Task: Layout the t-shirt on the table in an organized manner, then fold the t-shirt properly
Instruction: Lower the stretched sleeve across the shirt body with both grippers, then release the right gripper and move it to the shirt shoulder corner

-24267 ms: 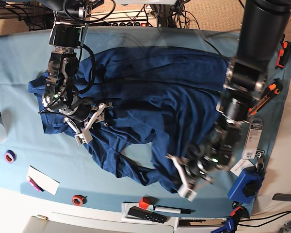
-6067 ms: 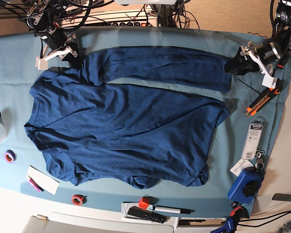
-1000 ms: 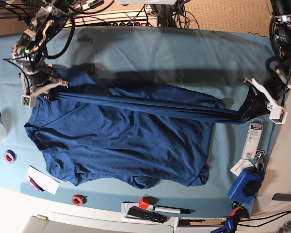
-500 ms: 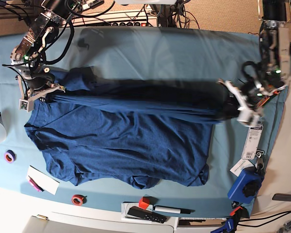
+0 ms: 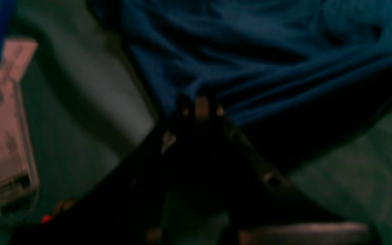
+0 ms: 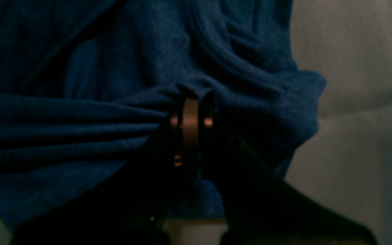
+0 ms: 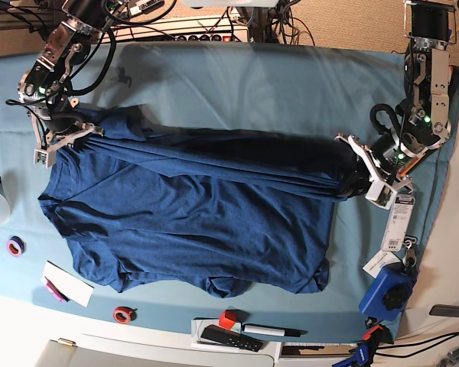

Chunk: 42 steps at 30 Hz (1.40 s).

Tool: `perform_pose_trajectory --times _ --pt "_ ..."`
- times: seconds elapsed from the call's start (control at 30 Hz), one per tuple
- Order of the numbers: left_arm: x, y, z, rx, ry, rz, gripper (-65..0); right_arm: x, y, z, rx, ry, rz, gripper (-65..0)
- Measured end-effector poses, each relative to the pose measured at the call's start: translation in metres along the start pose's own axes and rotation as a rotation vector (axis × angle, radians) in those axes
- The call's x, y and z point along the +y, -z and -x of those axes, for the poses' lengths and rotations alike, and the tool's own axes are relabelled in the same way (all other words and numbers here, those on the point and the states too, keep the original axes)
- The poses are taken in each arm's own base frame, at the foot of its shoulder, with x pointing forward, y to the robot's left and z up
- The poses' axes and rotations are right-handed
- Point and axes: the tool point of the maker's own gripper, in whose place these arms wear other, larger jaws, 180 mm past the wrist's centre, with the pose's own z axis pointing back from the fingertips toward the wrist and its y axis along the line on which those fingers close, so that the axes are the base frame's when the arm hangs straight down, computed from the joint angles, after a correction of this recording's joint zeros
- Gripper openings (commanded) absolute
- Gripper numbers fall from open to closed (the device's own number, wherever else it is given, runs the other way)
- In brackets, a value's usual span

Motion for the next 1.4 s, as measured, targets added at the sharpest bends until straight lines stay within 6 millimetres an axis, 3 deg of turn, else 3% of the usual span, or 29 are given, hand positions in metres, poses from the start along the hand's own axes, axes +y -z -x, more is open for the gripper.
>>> perform_pose_trajectory --times 0.13,0.17,0.27,0.33,0.63,0.93,1.23,1.4 --pt "0.000 0.000 0.003 0.015 0.000 0.001 -65.0 0.000 0.000 0.000 0.000 0.000 0.000 -65.0" --pt "-0.001 0.000 0.005 0.027 0.002 0.004 -63.1 0.000 0.000 0.000 0.001 0.000 0.000 -60.9" --pt "-0.001 -0.001 0.011 0.052 0.007 0.004 -44.6 -0.001 0.000 0.002 0.012 -0.004 0.008 -43.4" --pt "0.000 -0.001 0.010 0.053 0.007 0.000 -39.0 -0.002 0.000 0.003 0.019 -0.003 0.008 -38.7" --pt "0.001 -0.001 0.012 0.060 0.018 -0.006 -38.8 0.009 -0.002 -0.003 -0.008 -0.006 -0.051 -38.8" --pt "0.001 -0.001 0.012 0.061 0.018 -0.006 -38.8 0.015 -0.025 -0.038 -0.120 -0.073 -0.048 -38.8" --pt "0.001 -0.001 0.012 0.061 0.018 -0.006 -38.8 0.016 -0.028 -0.038 -0.111 -0.082 -0.045 -38.8" --pt "0.001 -0.001 0.012 0.060 0.018 -0.006 -38.9 0.019 -0.039 -0.049 -0.151 -0.128 -0.045 -38.8"
